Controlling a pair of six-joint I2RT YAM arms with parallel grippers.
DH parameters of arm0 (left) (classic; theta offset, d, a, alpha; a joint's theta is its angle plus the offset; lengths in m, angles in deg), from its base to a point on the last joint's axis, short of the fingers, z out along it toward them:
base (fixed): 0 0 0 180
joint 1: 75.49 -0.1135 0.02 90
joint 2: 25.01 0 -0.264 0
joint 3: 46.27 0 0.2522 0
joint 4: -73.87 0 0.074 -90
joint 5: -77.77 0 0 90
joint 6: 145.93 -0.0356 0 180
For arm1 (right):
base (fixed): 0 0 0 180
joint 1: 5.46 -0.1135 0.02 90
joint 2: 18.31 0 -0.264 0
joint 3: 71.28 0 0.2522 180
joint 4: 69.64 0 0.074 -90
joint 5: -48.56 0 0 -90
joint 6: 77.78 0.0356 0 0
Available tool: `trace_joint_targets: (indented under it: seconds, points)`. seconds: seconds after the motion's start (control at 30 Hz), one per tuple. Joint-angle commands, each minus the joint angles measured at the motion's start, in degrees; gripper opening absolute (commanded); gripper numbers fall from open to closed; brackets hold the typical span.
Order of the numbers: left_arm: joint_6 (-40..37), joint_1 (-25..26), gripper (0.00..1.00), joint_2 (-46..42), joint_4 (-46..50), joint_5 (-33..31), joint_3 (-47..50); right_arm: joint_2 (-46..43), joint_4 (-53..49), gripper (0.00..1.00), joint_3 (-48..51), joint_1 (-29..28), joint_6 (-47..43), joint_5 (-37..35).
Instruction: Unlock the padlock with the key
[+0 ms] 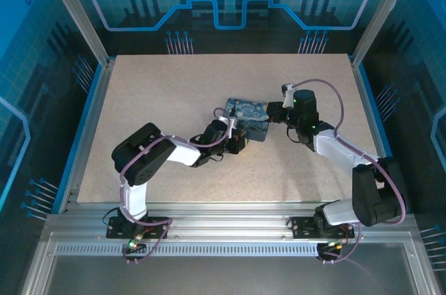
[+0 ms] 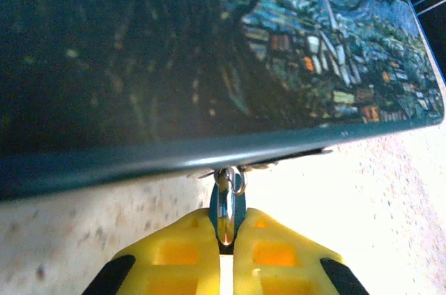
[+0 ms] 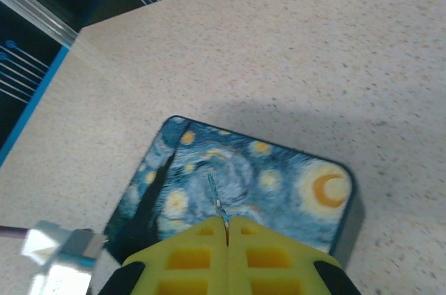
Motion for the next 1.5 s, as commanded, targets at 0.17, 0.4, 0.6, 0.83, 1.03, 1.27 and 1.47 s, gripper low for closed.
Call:
trace_joint_targets:
  seconds: [0.17, 0.4, 0.6, 0.83, 1.03, 1.27, 1.47]
  points:
    - [0.2, -0.3, 0.12, -3.1, -1.1, 5.7, 4.5, -0.1, -7.3, 0.00, 1.4, 0.4, -1.3, -14.5]
    - [0.6, -1.7, 0.33, 2.1, -10.1, 7.3, 5.0, 5.9, -4.7, 0.00, 1.3, -0.1, 1.4, -14.2]
    - [1.4, -2.1, 0.48, 6.0, -19.5, 7.5, 6.4, 9.3, -1.9, 0.00, 0.6, -1.8, 1.6, -12.2]
    - [2.5, -2.1, 0.53, 9.0, -23.2, 7.2, 5.9, 11.0, 0.2, 0.00, 0.1, -3.1, 2.0, -10.9]
    - [4.2, -1.9, 0.56, 11.6, -27.8, 6.8, 5.6, 11.8, 1.0, 0.00, -0.1, -4.0, 2.0, -9.7]
    - [4.9, -1.6, 0.56, 12.6, -27.5, 5.0, 4.5, 11.2, 1.6, 0.00, 0.8, -4.4, 2.2, -9.4]
    - [4.8, -2.0, 0.45, 11.7, -29.1, 3.0, 7.8, 11.0, 1.5, 0.00, 0.9, -4.4, 2.2, -9.5]
